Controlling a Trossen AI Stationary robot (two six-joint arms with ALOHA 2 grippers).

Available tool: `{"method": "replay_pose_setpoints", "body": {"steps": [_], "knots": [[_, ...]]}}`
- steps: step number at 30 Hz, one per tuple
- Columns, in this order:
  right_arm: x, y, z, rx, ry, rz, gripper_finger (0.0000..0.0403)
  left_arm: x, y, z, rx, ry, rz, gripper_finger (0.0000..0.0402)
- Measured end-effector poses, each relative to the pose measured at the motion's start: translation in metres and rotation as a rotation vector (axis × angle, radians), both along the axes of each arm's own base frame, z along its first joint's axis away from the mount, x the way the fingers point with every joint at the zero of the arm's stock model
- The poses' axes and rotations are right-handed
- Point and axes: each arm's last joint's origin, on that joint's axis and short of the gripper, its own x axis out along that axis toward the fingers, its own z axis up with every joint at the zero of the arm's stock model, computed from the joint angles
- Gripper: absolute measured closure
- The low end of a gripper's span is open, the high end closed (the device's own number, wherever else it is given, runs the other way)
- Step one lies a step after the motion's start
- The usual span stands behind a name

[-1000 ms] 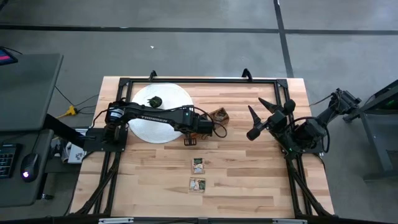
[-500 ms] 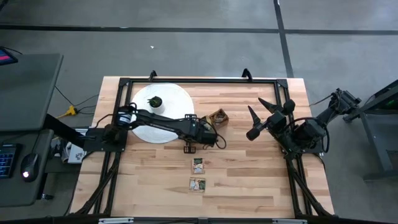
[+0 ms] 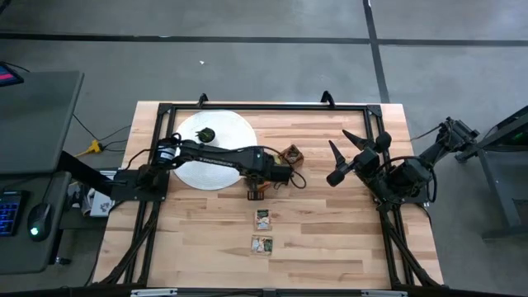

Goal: Pick & Place Tea
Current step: Put the white tea bag into the left section of the wooden organizer

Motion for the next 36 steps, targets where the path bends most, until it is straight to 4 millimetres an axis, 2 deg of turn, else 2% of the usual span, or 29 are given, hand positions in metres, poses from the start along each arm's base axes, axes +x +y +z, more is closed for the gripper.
{"method": "replay_pose_setpoints", "body": {"steps": [6,9,18,22,26,36], "knots": [[0.000,0.000,0.000,0.000,0.000,0.001,0.0196,-0.001,0.010,0.000,-0.016,0.014,0.015,0.0400],[0.000,0.000,0.000,0.000,0.000,0.001,0.0196,-0.002,0.015,0.000,-0.028,0.037,-0.002,0.0386],[0.000,0.000,0.000,-0.002,0.004,0.000,0.0196,-0.001,0.014,0.000,-0.049,0.032,-0.009,0.0273],[0.000,0.000,0.000,-0.003,0.005,0.000,0.0196,-0.001,0.014,0.000,-0.038,0.029,-0.008,0.0243],[0.000,0.000,0.000,-0.003,0.005,0.000,0.0197,-0.002,0.015,0.003,-0.023,0.038,-0.013,0.0235],[0.000,0.000,0.000,-0.003,0.005,0.000,0.0196,-0.002,0.018,0.030,0.090,0.037,-0.035,0.0234]]}}
